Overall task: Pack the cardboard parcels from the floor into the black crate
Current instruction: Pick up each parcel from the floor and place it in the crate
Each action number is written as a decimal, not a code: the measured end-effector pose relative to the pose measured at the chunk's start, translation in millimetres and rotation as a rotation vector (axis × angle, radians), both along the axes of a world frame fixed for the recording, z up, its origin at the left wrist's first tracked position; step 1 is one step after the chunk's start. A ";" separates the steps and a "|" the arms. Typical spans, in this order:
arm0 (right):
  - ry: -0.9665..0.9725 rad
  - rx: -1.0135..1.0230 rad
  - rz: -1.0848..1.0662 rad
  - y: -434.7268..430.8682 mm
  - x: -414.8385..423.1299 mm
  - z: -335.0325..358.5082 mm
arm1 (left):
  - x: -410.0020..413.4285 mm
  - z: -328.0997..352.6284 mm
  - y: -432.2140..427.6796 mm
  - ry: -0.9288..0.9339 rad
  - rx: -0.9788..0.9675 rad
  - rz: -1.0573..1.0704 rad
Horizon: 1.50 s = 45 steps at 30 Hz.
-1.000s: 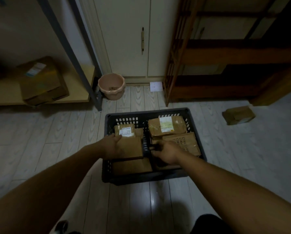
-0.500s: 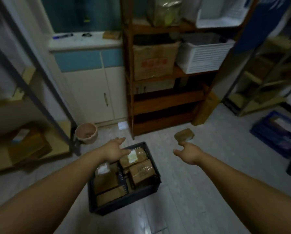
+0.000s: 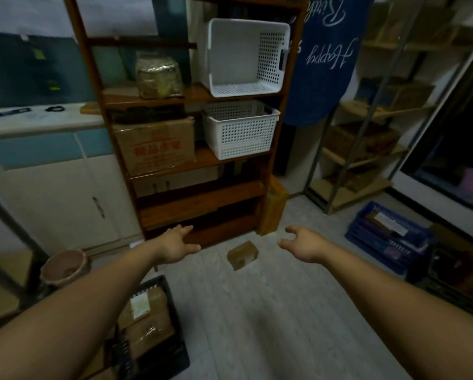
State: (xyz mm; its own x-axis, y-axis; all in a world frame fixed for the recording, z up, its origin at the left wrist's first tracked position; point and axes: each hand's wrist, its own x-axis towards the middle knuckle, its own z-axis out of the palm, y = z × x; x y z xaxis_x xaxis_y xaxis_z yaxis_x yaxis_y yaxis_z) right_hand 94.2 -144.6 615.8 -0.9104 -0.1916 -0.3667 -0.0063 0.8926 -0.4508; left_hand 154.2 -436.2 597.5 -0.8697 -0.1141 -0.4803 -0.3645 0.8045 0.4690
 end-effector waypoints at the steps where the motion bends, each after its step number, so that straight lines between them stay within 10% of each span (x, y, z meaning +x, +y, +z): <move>1: 0.005 -0.004 0.000 4.0 -11.1 -0.8 | -9.7 -0.6 6.4 0.005 -0.001 0.004; 27: -0.276 0.114 0.214 21.3 -403.2 -155.7 | -357.2 -188.6 35.2 -0.159 0.177 0.227; 45: -0.401 -0.100 0.205 -39.6 -561.3 -596.9 | -471.7 -579.9 60.9 -0.252 0.281 0.626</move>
State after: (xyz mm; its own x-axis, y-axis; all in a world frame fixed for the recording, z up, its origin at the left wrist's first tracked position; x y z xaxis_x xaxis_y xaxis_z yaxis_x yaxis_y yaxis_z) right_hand -467.0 -184.2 18.9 -0.6396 -0.4057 -0.6529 0.0141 0.8431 -0.5376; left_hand -317.5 -375.2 17.6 -0.5413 -0.3967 -0.7414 -0.8407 0.2721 0.4682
